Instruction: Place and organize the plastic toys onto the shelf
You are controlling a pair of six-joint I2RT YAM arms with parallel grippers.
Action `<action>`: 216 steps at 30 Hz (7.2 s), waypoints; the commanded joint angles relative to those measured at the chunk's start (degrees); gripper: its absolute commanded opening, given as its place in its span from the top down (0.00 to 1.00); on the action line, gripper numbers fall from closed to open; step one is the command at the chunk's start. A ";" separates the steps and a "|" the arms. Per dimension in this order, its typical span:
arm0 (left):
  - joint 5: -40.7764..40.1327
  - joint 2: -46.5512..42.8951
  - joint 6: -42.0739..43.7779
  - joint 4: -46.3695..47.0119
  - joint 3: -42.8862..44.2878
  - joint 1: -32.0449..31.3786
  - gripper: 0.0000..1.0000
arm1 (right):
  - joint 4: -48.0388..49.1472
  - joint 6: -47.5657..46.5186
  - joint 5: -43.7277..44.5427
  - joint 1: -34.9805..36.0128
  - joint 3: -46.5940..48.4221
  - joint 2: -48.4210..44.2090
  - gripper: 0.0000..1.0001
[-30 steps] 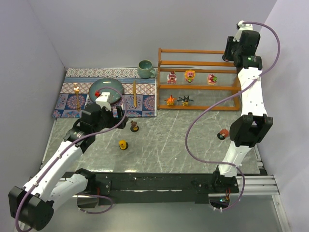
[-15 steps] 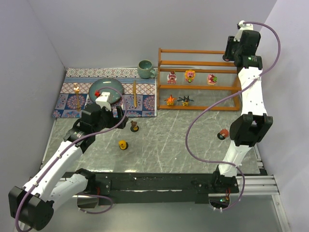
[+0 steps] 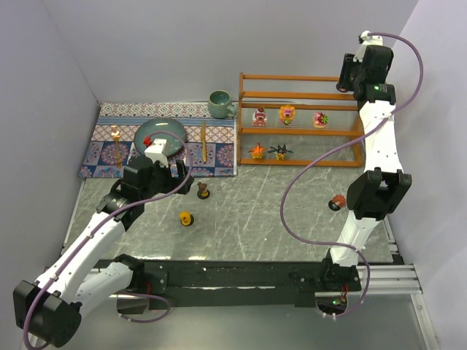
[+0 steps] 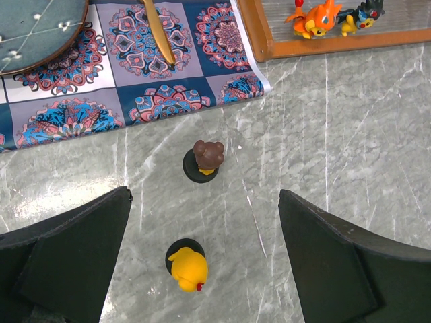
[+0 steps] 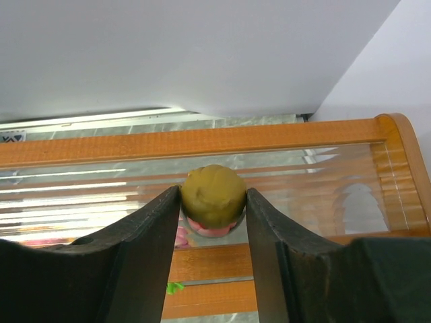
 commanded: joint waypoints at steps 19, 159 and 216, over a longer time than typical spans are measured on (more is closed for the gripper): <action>0.40 -0.64 0.97 1.22 0.10 0.26 0.03 | 1.52 0.82 -0.92 -0.46 -0.51 -4.37 0.10; -6.98 -7.85 -0.26 0.07 -0.07 0.79 0.03 | 21.29 12.69 0.66 20.37 -38.93 -31.98 0.92; -5.14 -4.07 0.18 0.16 0.28 0.88 0.03 | 17.16 18.32 -7.77 4.28 -13.26 -5.08 0.72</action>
